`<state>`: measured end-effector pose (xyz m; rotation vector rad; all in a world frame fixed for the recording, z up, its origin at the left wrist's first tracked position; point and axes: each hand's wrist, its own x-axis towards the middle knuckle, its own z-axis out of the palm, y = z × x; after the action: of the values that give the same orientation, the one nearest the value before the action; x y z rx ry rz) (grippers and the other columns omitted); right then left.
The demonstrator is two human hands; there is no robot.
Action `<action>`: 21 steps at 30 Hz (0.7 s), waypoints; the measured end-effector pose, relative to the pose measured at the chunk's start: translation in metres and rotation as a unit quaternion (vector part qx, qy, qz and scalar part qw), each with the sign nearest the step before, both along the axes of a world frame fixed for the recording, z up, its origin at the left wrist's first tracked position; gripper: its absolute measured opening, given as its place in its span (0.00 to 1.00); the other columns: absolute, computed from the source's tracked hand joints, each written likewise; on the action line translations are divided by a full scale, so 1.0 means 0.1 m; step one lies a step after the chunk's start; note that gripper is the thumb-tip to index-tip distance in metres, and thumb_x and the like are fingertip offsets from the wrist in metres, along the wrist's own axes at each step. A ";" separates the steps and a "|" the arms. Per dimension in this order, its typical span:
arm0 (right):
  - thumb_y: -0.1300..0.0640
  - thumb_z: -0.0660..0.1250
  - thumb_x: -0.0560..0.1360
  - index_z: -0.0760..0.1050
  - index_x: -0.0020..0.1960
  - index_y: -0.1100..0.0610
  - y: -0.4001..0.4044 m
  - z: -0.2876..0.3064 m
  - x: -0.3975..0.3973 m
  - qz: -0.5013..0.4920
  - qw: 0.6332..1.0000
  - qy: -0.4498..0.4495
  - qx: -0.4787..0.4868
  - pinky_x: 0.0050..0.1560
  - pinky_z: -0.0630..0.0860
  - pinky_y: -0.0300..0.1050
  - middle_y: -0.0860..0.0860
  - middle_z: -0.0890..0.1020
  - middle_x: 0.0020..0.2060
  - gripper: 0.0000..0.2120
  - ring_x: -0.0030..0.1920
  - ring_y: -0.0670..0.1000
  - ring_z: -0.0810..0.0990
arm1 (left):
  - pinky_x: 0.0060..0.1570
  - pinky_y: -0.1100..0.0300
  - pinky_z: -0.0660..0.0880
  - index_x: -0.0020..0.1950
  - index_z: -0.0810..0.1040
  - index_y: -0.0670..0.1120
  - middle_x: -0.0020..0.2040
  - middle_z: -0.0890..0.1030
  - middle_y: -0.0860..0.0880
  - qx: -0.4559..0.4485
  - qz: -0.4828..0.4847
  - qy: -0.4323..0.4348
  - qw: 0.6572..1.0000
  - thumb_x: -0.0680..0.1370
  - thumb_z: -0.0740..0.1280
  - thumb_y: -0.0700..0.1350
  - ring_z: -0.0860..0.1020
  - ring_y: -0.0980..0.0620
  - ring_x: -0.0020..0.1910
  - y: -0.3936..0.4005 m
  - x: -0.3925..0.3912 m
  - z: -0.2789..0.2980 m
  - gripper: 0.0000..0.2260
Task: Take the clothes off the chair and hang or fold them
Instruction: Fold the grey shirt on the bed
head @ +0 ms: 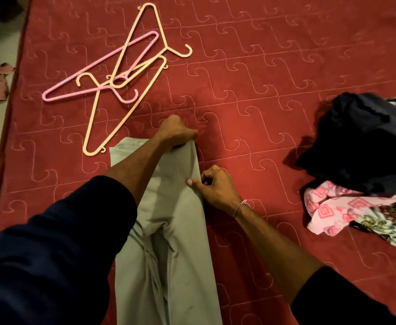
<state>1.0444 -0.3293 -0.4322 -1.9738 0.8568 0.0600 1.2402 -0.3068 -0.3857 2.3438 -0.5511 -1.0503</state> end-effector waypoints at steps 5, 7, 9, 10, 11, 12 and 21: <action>0.42 0.74 0.72 0.72 0.30 0.50 -0.01 0.00 0.00 0.004 1.000 0.001 0.005 0.37 0.65 0.36 0.46 0.73 0.40 0.20 0.40 0.44 0.72 | 0.30 0.64 0.71 0.40 0.73 0.45 0.36 0.71 0.50 0.026 0.071 0.036 0.996 0.75 0.74 0.45 0.70 0.56 0.32 -0.10 -0.05 0.03 0.11; 0.42 0.74 0.73 0.72 0.31 0.51 -0.01 0.00 0.00 0.006 1.000 -0.002 0.005 0.36 0.65 0.36 0.46 0.73 0.40 0.20 0.38 0.43 0.71 | 0.33 0.61 0.74 0.39 0.73 0.45 0.37 0.73 0.49 0.026 0.072 0.013 0.997 0.75 0.75 0.45 0.72 0.55 0.33 -0.11 -0.06 0.03 0.12; 0.43 0.74 0.73 0.72 0.31 0.52 -0.01 0.00 -0.01 0.008 1.000 -0.002 0.003 0.36 0.66 0.36 0.47 0.73 0.40 0.19 0.38 0.42 0.70 | 0.37 0.56 0.77 0.37 0.72 0.44 0.37 0.75 0.48 0.024 0.025 -0.053 0.998 0.74 0.76 0.46 0.75 0.52 0.35 -0.12 -0.08 0.02 0.14; 0.43 0.74 0.73 0.72 0.31 0.52 0.00 -0.01 -0.01 0.009 1.000 -0.002 0.003 0.37 0.66 0.37 0.47 0.73 0.41 0.19 0.38 0.42 0.70 | 0.38 0.54 0.75 0.36 0.72 0.44 0.36 0.76 0.48 0.024 -0.008 -0.085 0.996 0.74 0.76 0.47 0.76 0.50 0.37 -0.11 -0.10 0.01 0.15; 0.44 0.74 0.73 0.72 0.31 0.52 0.00 -0.01 -0.01 0.010 1.000 -0.003 0.003 0.37 0.67 0.37 0.48 0.73 0.41 0.19 0.38 0.42 0.70 | 0.38 0.55 0.73 0.36 0.72 0.43 0.37 0.77 0.47 0.021 -0.038 -0.113 0.993 0.74 0.76 0.47 0.77 0.49 0.39 -0.11 -0.11 -0.01 0.15; 0.43 0.74 0.73 0.72 0.31 0.52 0.00 -0.02 -0.01 0.009 1.000 -0.004 0.004 0.37 0.67 0.38 0.48 0.74 0.41 0.19 0.38 0.43 0.70 | 0.39 0.55 0.71 0.37 0.73 0.44 0.38 0.78 0.47 0.015 -0.059 -0.136 0.989 0.74 0.76 0.48 0.78 0.48 0.41 -0.09 -0.12 -0.04 0.15; 0.56 0.77 0.71 0.71 0.55 0.57 0.06 -0.04 -0.03 -0.068 0.992 -0.093 0.044 0.38 0.79 0.40 0.47 0.77 0.39 0.19 0.34 0.42 0.74 | 0.43 0.57 0.80 0.55 0.74 0.42 0.45 0.80 0.47 -0.142 0.074 -0.092 0.983 0.66 0.81 0.48 0.80 0.52 0.43 0.22 -0.09 -0.04 0.24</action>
<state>1.0414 -0.3231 -0.4358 -1.8019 0.8495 -0.1606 1.2312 -0.2843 -0.3899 2.1987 -0.5468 -0.6454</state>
